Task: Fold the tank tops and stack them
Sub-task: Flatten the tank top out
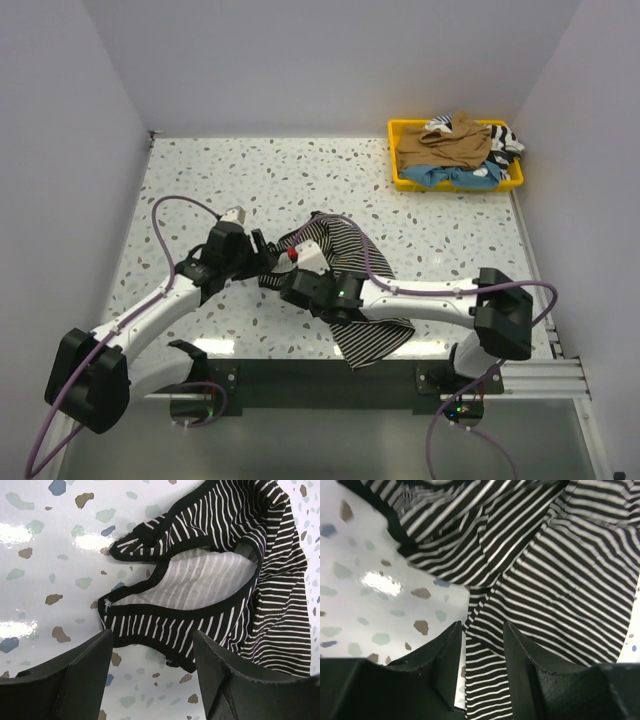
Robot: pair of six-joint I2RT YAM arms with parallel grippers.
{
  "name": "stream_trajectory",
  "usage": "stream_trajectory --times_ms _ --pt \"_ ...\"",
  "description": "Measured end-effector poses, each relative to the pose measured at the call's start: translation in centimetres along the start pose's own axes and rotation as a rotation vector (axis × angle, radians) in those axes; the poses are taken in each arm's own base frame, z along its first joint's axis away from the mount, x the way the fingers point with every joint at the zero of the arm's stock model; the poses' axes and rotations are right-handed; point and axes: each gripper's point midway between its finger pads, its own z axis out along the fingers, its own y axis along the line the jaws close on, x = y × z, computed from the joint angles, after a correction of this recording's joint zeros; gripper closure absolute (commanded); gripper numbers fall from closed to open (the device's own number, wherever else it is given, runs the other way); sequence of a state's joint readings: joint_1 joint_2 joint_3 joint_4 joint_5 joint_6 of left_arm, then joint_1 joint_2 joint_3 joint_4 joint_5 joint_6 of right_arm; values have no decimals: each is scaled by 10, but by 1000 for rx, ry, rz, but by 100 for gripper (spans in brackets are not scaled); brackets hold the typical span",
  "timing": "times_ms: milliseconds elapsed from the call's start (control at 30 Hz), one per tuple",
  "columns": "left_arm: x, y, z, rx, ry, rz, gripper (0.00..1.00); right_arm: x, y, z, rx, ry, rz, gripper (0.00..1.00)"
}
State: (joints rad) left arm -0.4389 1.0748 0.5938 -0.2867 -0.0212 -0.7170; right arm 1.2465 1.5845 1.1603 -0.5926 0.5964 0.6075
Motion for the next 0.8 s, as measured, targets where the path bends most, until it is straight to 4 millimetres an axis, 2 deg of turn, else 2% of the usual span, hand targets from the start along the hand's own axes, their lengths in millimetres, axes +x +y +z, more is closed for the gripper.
stream_trajectory --times_ms 67,167,233,367,667,733,800 --pt "0 -2 6 6 0 -12 32 22 4 6 29 49 -32 59" --pt "0 -3 18 4 6 -31 33 38 9 14 50 86 -47 61" --pt "3 -1 27 -8 20 -39 34 42 9 18 63 98 -47 65" --pt "11 4 40 -38 50 -61 38 51 11 28 89 122 -52 65" --pt "4 13 61 -118 29 -103 46 70 14 41 102 176 -72 63" --pt "4 16 67 -139 30 -108 50 73 14 43 107 183 -78 66" --pt "3 19 73 -159 29 -115 55 75 13 45 113 188 -85 74"
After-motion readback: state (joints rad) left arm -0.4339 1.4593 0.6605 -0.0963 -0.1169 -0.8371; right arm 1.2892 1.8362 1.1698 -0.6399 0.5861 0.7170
